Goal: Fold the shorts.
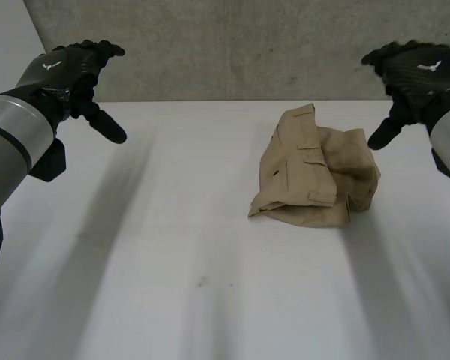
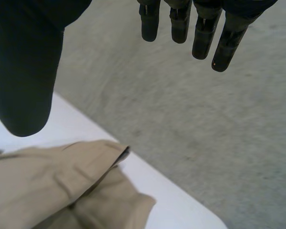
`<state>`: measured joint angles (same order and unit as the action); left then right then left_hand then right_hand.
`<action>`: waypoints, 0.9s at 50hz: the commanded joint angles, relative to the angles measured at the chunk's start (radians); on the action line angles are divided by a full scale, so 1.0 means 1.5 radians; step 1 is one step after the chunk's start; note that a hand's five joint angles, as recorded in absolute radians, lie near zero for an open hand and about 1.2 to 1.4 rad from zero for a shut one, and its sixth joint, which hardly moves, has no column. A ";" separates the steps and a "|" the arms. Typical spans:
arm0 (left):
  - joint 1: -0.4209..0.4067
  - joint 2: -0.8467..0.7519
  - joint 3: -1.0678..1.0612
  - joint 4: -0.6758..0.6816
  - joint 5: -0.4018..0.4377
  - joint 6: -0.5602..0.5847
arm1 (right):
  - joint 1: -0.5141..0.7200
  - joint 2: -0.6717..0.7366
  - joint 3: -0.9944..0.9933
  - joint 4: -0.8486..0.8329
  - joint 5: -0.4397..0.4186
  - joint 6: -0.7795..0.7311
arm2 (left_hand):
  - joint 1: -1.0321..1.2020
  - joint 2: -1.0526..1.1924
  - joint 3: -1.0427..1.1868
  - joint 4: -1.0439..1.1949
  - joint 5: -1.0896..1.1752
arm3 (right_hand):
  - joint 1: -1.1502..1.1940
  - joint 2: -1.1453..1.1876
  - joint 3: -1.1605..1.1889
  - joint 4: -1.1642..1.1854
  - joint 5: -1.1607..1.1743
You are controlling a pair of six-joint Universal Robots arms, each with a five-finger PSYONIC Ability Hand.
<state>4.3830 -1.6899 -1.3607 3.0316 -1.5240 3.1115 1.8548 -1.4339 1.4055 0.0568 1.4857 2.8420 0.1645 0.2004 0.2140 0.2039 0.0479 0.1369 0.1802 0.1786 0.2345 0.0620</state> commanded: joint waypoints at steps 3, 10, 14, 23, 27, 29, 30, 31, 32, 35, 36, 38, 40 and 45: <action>0.000 -0.032 -0.001 0.012 -0.003 0.002 | 0.030 0.121 -0.003 0.007 -0.061 -0.117 | 0.007 -0.017 -0.026 -0.020 -0.032 | 0.025 -0.004 -0.003 -0.040 -0.041; -0.001 -0.059 -0.001 0.014 -0.005 0.000 | 0.070 0.246 -0.008 -0.085 -0.059 -0.111 | 0.007 -0.017 -0.026 -0.020 -0.032 | 0.025 -0.004 -0.003 -0.040 -0.041; -0.004 -0.065 -0.001 0.014 -0.005 -0.001 | 0.077 0.313 -0.014 -0.158 -0.050 -0.095 | 0.007 -0.017 -0.026 -0.020 -0.032 | 0.025 -0.004 -0.003 -0.040 -0.041; -0.010 -0.080 -0.001 0.015 -0.006 -0.002 | 0.096 0.396 -0.069 -0.263 0.046 -0.107 | 0.007 -0.017 -0.026 -0.020 -0.032 | 0.779 0.750 0.751 0.714 0.712; -0.023 -0.093 -0.001 0.015 -0.008 -0.009 | 0.108 0.371 -0.082 -0.267 0.052 -0.139 | 0.007 -0.017 -0.026 -0.020 -0.032 | 0.840 0.811 0.812 0.775 0.773; -0.035 -0.106 0.000 0.015 -0.010 -0.017 | 0.125 0.323 -0.085 -0.268 0.046 -0.155 | 0.007 -0.017 -0.026 -0.020 -0.032 | 0.840 0.811 0.812 0.775 0.773; -0.040 -0.111 0.000 0.015 -0.010 -0.024 | 0.129 0.306 -0.085 -0.269 0.043 -0.161 | 0.007 -0.017 -0.026 -0.020 -0.032 | 0.840 0.811 0.812 0.775 0.773; -0.044 -0.117 0.001 0.014 -0.011 -0.034 | 0.133 0.290 -0.087 -0.269 0.040 -0.165 | 0.007 -0.017 -0.026 -0.020 -0.032 | 0.840 0.811 0.812 0.775 0.773; -0.049 -0.122 0.001 0.014 -0.012 -0.046 | 0.141 0.264 -0.089 -0.269 0.031 -0.172 | 0.007 -0.017 -0.026 -0.019 -0.031 | 0.840 0.811 0.812 0.775 0.773; -0.066 -0.143 0.001 0.011 -0.019 -0.125 | 0.157 0.236 -0.100 -0.267 0.018 -0.183 | 0.017 -0.007 -0.016 -0.009 -0.022 | 0.840 0.811 0.812 0.775 0.773; -0.070 -0.149 0.001 0.010 -0.021 -0.149 | 0.173 0.224 -0.110 -0.261 0.013 -0.190 | 0.017 -0.007 -0.016 -0.009 -0.022 | 0.840 0.811 0.812 0.775 0.773; -0.085 -0.167 0.001 0.006 -0.027 -0.224 | 0.189 0.215 -0.116 -0.259 0.011 -0.197 | 0.019 -0.005 -0.014 -0.007 -0.020 | 0.840 0.811 0.812 0.775 0.773; -0.096 -0.180 0.001 0.003 -0.029 -0.268 | 0.209 0.203 -0.125 -0.250 0.012 -0.217 | 0.021 -0.003 -0.012 -0.005 -0.018 | 0.840 0.811 0.812 0.775 0.773; -0.134 -0.224 0.002 -0.019 -0.032 -0.373 | 0.250 0.190 -0.144 -0.232 0.015 -0.279 | 0.019 -0.005 -0.014 -0.007 -0.020 | 0.840 0.811 0.812 0.775 0.773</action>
<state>4.2427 -1.9548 -1.3590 3.0360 -1.5654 2.7472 2.1574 -1.1273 1.2220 -0.3213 1.5039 2.5171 0.1667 0.2005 0.2140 0.2039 0.0479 0.9804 1.1765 1.1659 1.1859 0.9746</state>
